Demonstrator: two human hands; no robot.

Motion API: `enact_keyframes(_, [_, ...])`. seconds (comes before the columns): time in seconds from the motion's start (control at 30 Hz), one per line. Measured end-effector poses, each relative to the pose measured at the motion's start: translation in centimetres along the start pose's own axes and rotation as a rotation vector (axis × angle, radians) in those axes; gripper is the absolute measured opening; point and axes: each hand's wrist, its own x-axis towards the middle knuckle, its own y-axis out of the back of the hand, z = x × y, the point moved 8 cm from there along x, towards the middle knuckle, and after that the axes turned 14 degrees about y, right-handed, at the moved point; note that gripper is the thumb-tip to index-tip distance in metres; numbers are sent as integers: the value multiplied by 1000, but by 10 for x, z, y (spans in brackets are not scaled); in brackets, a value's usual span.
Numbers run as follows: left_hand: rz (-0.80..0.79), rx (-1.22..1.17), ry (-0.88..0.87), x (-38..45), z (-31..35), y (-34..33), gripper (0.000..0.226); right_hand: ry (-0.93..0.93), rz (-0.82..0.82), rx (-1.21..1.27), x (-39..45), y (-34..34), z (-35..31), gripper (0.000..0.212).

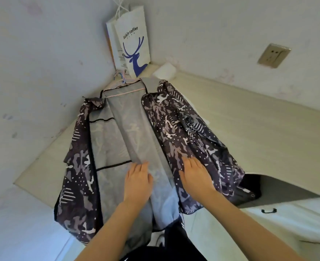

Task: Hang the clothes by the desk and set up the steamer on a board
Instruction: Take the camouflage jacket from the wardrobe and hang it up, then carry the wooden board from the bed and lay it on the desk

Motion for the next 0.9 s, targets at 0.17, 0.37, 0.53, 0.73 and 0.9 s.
enact_keyframes(0.17, [-19, -71, -152, -31, 38, -3, 38, -85, 100, -9, -61, 24, 2, 43])
enact_keyframes(0.37, [-14, -55, -370, -72, 91, -10, 31, -260, 129, 52, -129, 30, 21, 45])
enact_keyframes(0.53, [-39, -40, -531, -107, 129, -30, 25, -377, 188, 79, -190, 33, 37, 42])
enact_keyframes(0.73, [-70, -19, -667, -171, 170, -52, 22, -554, 169, 134, -273, 33, 52, 45])
enact_keyframes(0.9, [-104, -19, -781, -243, 199, -72, 19, -640, 206, 167, -354, 29, 58, 46])
